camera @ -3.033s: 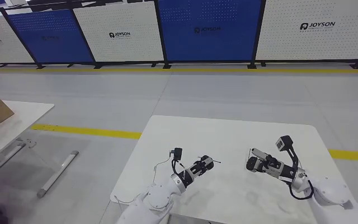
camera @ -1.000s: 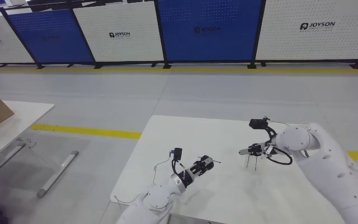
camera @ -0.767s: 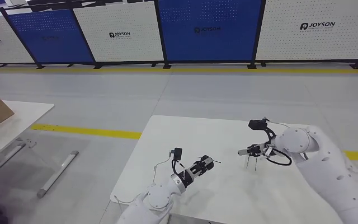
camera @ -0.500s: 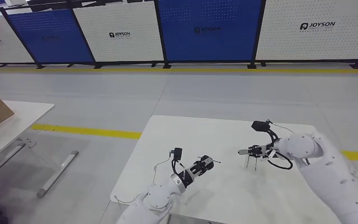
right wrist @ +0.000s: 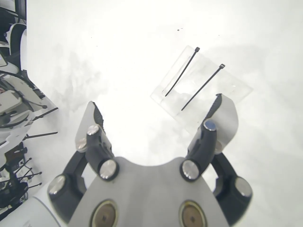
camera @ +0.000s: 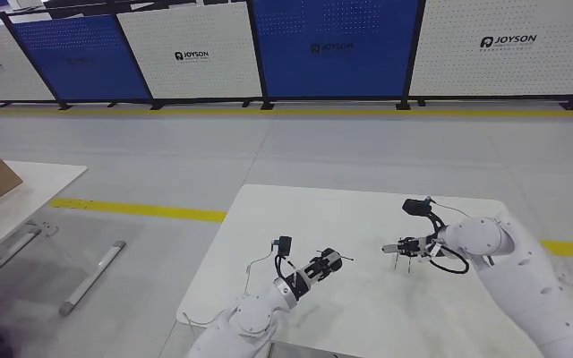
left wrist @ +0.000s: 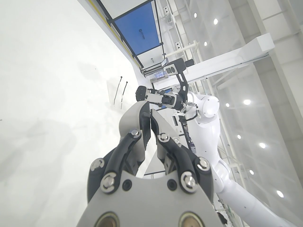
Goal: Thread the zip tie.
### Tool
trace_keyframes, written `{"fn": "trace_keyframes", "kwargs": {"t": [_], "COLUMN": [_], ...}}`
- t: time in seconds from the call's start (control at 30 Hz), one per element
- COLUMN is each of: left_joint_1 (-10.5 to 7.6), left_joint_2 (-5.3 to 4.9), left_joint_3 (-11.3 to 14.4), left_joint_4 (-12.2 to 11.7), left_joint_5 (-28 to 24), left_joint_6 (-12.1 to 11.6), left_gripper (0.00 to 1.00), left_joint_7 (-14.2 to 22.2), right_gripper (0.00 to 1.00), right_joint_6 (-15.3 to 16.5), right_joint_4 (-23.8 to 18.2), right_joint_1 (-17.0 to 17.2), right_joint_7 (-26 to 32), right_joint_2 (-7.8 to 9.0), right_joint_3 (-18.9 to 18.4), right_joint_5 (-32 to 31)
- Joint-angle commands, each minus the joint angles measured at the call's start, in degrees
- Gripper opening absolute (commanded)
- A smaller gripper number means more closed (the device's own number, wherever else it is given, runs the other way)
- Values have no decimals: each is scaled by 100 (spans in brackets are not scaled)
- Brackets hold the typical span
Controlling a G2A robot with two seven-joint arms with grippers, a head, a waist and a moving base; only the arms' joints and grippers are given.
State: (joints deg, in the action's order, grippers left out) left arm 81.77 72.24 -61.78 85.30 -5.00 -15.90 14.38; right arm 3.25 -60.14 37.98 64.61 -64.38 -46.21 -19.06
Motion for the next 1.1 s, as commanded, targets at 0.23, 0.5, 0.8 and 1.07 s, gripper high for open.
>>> {"fn": "trace_keyframes", "kwargs": {"t": [0.23, 0.5, 0.8, 1.07], "left_joint_1": [0, 0, 0, 0], "left_joint_2": [0, 0, 0, 0], "left_joint_3": [0, 0, 0, 0], "left_joint_4": [0, 0, 0, 0], "left_joint_5": [0, 0, 0, 0], "left_joint_6": [0, 0, 0, 0], "left_gripper": [0, 0, 0, 0], "left_joint_7": [0, 0, 0, 0], "right_gripper": [100, 100, 100, 55], "right_joint_6": [-1460, -1611, -1794, -1997], "right_joint_4": [-236, -224, -295, -214], "right_joint_1": [-143, -215, -138, -257], "right_joint_7": [-19, 61, -137, -135], "right_joint_2": [-116, -146, -194, -293], "right_joint_3": [200, 280, 390, 464], "right_joint_5": [-394, -508, -748, -882]}}
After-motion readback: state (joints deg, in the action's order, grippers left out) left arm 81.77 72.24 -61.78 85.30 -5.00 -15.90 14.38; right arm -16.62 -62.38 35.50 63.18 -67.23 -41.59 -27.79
